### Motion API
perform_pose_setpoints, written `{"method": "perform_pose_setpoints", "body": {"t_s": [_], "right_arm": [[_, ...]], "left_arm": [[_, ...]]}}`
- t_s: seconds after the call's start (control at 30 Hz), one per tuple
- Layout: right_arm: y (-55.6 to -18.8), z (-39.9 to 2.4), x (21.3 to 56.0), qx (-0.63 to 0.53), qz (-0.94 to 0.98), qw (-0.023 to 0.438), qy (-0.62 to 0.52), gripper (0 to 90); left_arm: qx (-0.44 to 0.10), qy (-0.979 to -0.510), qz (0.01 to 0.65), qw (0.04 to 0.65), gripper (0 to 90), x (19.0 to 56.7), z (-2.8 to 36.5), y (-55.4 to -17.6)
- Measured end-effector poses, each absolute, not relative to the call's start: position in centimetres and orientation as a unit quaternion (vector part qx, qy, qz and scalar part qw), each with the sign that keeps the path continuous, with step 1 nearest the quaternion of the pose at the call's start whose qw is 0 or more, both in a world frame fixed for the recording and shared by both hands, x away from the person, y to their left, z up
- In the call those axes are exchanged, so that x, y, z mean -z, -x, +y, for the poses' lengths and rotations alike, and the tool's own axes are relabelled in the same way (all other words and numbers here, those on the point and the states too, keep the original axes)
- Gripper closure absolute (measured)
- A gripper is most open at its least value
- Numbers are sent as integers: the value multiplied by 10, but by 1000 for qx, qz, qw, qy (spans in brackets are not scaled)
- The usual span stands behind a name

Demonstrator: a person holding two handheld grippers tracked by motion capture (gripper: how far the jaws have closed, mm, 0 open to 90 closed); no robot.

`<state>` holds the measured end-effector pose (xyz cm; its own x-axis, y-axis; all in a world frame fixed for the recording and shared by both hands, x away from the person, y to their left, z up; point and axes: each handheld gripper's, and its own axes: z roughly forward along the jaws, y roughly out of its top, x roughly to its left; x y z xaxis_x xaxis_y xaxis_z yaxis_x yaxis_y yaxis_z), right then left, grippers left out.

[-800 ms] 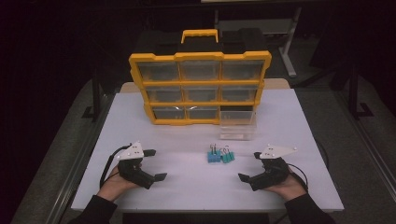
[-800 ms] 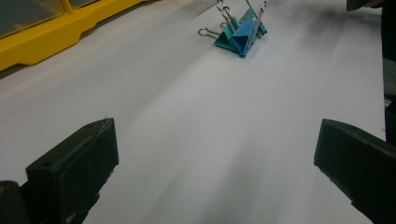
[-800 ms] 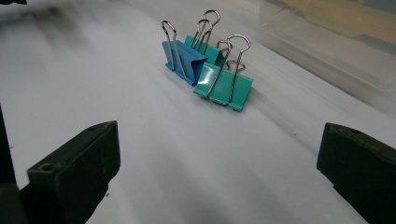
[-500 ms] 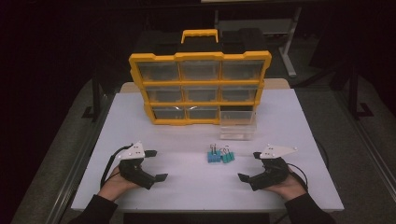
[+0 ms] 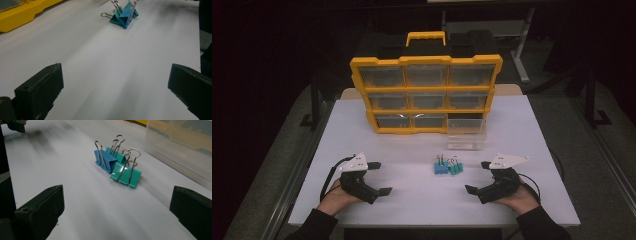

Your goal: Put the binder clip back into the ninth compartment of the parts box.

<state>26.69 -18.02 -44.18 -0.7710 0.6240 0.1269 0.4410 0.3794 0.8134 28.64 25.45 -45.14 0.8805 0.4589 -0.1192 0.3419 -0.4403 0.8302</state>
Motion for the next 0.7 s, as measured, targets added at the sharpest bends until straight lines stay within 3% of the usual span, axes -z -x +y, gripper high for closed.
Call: {"method": "perform_pose_setpoints", "body": {"t_s": [0.7], "right_arm": [[-274, -174, 438, -460, 823, 99, -317, 0]], "left_arm": [[-72, -839, 247, 478, 4, 452, 257, -285]]}}
